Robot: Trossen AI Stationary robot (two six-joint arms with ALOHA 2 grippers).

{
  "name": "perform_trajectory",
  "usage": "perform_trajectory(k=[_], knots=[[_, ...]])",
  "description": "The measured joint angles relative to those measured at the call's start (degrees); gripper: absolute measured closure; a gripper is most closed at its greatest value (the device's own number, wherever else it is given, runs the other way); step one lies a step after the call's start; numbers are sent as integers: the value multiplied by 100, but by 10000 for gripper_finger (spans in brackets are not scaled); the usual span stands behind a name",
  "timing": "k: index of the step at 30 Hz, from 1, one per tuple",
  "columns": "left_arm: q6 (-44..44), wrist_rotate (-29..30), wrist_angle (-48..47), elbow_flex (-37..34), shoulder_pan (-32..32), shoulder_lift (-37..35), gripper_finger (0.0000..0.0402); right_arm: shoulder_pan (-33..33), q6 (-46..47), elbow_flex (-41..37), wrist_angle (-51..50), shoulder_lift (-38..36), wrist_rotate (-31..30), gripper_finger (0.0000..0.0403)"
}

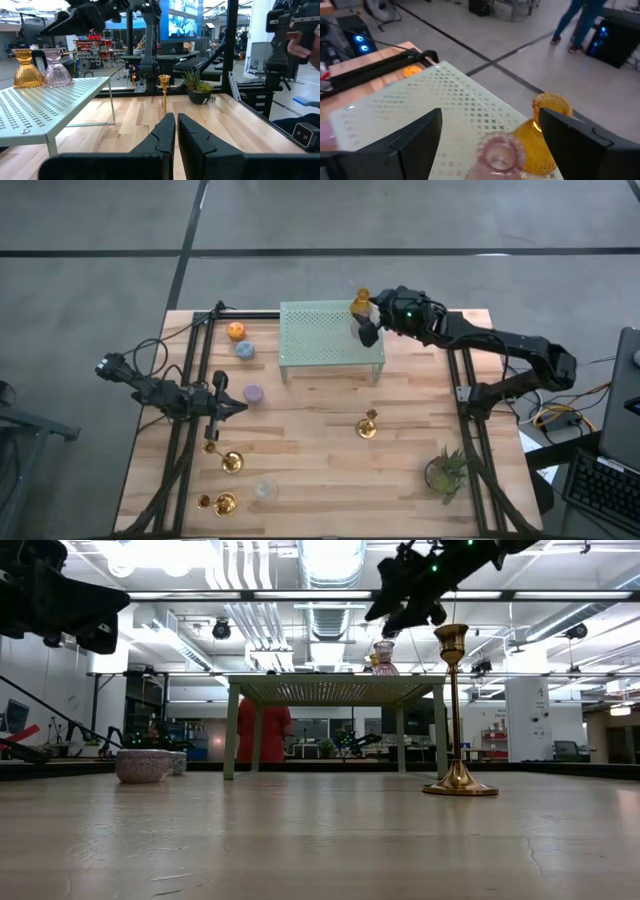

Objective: Pick & Place candle stick holders
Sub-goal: Put the transparent candle holder on the shelf

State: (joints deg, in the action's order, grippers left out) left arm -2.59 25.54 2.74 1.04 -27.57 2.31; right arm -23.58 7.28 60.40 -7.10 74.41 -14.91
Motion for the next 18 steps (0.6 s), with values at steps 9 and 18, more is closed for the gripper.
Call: perform_trajectory(k=[9, 18], knots=[[-1, 1, 0, 0, 2, 0, 376, 540, -204, -4, -24, -126, 110, 98], [0, 0, 0, 0, 0, 0, 376, 1150, -420, -7, 46, -308, 902, 179]])
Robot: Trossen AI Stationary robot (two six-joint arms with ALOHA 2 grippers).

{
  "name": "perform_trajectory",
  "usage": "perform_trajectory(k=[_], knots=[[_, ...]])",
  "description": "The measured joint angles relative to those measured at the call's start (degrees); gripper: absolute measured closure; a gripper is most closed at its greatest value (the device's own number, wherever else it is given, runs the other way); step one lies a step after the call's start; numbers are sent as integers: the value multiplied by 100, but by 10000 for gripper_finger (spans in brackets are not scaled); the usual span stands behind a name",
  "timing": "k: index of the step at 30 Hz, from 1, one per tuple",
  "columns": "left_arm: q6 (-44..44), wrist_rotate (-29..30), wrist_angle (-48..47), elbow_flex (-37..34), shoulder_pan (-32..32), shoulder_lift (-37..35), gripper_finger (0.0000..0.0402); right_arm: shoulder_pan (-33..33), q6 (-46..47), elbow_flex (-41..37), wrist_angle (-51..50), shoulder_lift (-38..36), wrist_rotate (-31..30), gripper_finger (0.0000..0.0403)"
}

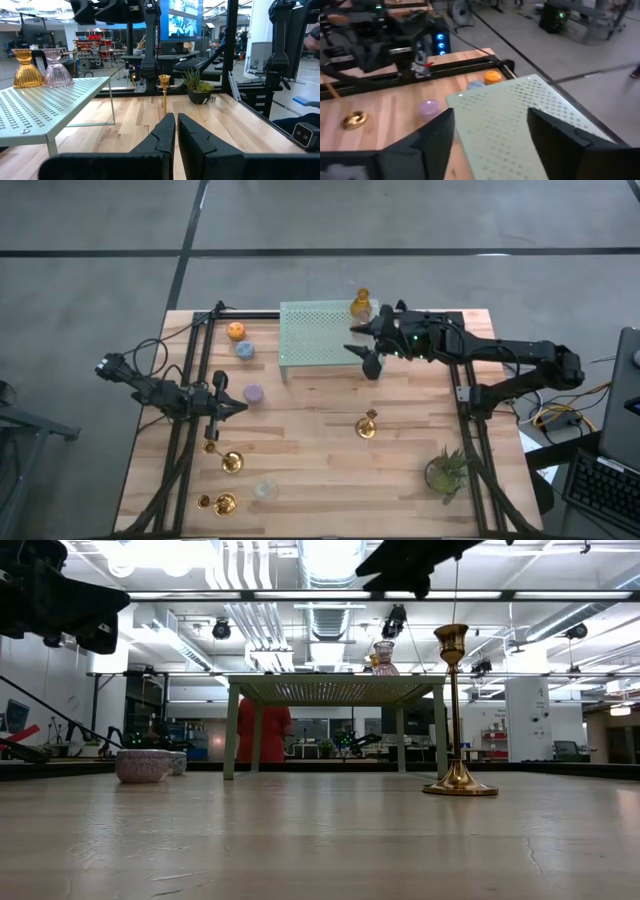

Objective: Pick & Place candle stick holders
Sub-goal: Put the transparent candle holder on the shelf

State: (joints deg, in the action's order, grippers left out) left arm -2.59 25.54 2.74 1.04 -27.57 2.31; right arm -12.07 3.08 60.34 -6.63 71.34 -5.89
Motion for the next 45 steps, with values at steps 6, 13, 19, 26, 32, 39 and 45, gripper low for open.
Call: perform_trajectory(k=[6, 13, 19, 26, 32, 39, 45], knots=[[0, 1, 0, 0, 1, 0, 376, 173, -27, -72, -60, -178, 432, 312], [0, 0, 0, 0, 1, 0, 376, 540, -109, -359, -29, -407, 636, 391], [0, 1, 0, 0, 1, 0, 376, 1162, -247, -795, 353, -808, 608, 394], [0, 2, 0, 0, 2, 0, 376, 1855, -384, -1667, 1278, -1583, 546, 394], [0, 2, 0, 0, 0, 0, 376, 1934, -198, -2169, 1296, -2110, 289, 394], [0, 0, 0, 0, 0, 0, 376, 1934, -87, -2530, 1298, -2478, 262, 394], [-2, 2, 0, 0, 2, 0, 376, 1934, 59, -2790, 1303, -2679, 266, 394]])
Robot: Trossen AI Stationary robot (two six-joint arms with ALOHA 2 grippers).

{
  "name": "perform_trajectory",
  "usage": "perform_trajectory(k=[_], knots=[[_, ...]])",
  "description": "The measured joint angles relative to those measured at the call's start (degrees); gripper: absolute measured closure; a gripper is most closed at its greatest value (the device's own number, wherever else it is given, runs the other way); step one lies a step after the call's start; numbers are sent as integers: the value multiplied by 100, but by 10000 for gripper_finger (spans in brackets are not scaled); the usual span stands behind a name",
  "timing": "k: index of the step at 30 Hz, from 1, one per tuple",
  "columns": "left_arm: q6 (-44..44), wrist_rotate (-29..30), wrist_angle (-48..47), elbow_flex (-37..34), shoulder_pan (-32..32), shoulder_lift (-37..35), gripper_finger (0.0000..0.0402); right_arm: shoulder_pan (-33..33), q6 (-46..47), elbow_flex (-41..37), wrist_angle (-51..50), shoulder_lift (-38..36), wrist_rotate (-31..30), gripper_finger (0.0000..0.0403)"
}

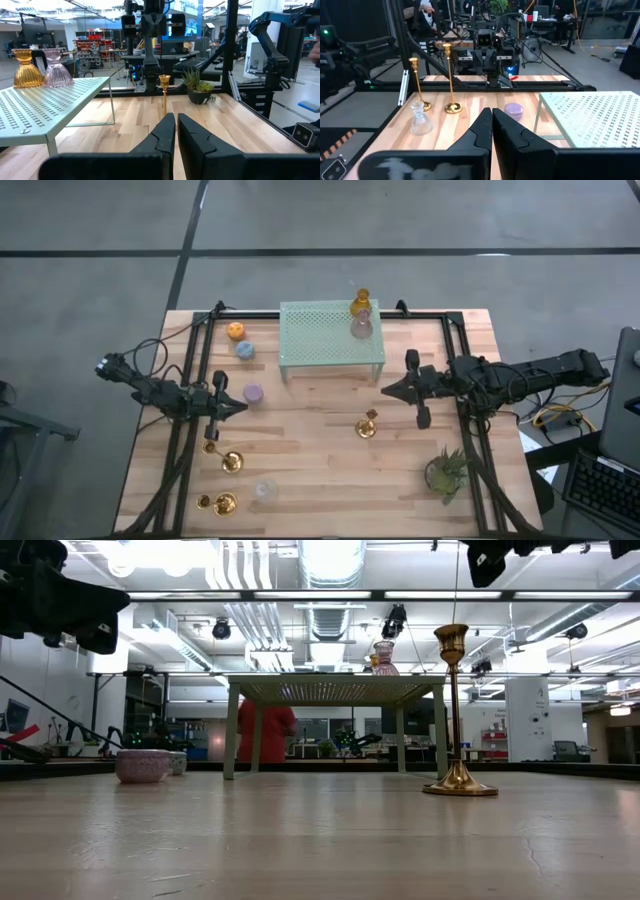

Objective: Pick & Place candle stick holders
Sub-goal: Put the transparent candle holder on the shelf

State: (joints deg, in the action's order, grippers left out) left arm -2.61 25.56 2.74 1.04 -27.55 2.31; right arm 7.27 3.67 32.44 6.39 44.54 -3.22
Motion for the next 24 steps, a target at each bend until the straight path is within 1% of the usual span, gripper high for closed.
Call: perform_trajectory(k=[5, 8, 12, 17, 22, 24], knots=[[2, 0, 0, 0, 0, -2, 376, -4, -393, -126, -122, -175, -185, 394], [2, 0, 0, 0, 0, 0, 376, -4, -74, -258, -99, -181, -188, 394], [2, -1, 0, 0, 0, 0, 376, -2, -62, -722, 712, -269, -186, 394], [0, 0, 0, 0, 0, -2, 376, -13, 19, -1487, 1698, -417, -198, 394], [2, -1, 13, 0, 0, 0, 376, -15, 234, -2155, 2260, -717, -385, 394], [2, -1, 27, 0, -2, 0, 376, -15, 388, -2335, 2303, -860, -387, 394]])
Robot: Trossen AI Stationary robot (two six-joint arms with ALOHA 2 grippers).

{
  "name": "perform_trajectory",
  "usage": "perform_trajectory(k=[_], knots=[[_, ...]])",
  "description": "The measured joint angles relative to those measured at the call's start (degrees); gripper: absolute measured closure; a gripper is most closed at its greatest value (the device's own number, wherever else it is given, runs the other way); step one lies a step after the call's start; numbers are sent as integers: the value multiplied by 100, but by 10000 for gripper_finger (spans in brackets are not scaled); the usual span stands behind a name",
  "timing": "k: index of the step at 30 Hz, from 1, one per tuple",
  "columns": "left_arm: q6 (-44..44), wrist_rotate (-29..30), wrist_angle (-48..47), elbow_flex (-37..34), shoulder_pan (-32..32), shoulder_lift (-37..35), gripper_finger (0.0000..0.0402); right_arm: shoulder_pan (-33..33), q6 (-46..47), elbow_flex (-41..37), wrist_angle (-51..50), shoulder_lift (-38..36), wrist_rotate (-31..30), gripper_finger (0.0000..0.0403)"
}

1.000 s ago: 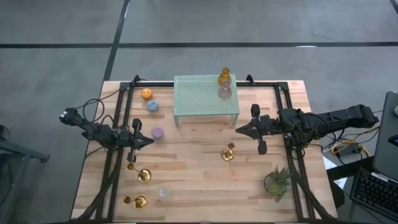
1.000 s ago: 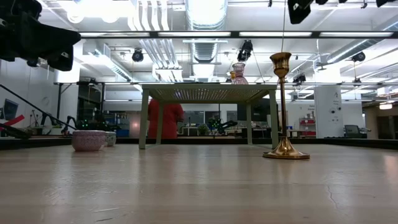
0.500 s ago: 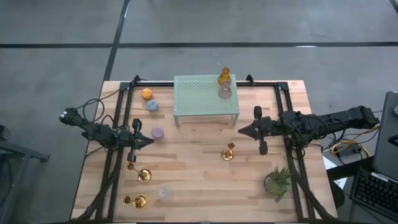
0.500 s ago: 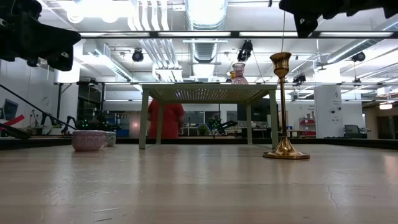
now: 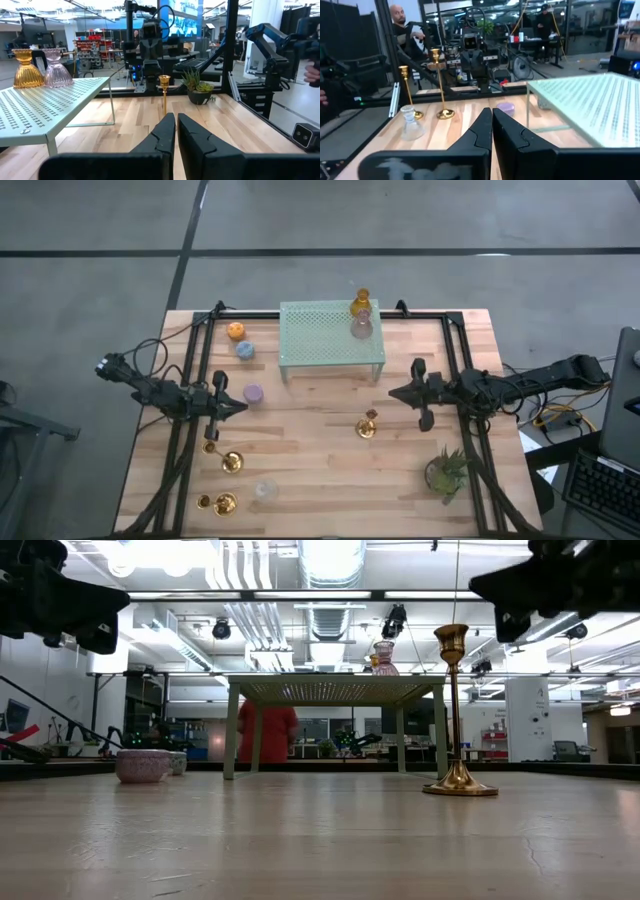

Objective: Pick & Place candle stick holders
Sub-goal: Put the transparent candle holder on the shelf

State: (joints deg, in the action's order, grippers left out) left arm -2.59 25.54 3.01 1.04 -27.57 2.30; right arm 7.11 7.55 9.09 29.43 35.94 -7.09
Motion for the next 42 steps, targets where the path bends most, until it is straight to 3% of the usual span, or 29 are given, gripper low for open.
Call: perform_trajectory(k=[7, 12, 15, 20, 23, 27, 32, 39, 42], knots=[[61, 2, 63, -10, 2, 0, 376, 0, 187, -315, 7, -266, -17, 394], [407, -5, 460, -16, 2, -1, 376, 0, 162, -385, 11, -387, -408, 394], [1056, -53, 527, -16, 2, -1, 376, -2, 153, -387, -12, -407, -698, 394], [1198, 152, 1006, 9, 19, -4, 376, -1, 279, -396, -49, -388, -673, 394], [1229, 89, 627, 194, 17, 23, 376, 0, 90, -396, -8, -493, -687, 394], [1476, 282, -737, 754, 44, 182, 366, -1, -195, -394, -33, -557, -789, 394], [1648, 363, -1555, 1492, 50, 671, 325, 0, -177, -396, -54, -551, -789, 394], [1815, 716, -2301, 2683, 59, 1822, 224, 0, -172, -396, -56, -549, -787, 394], [2104, 580, -2543, 3214, 56, 2498, 179, 0, -175, -396, -56, -549, -787, 394]])
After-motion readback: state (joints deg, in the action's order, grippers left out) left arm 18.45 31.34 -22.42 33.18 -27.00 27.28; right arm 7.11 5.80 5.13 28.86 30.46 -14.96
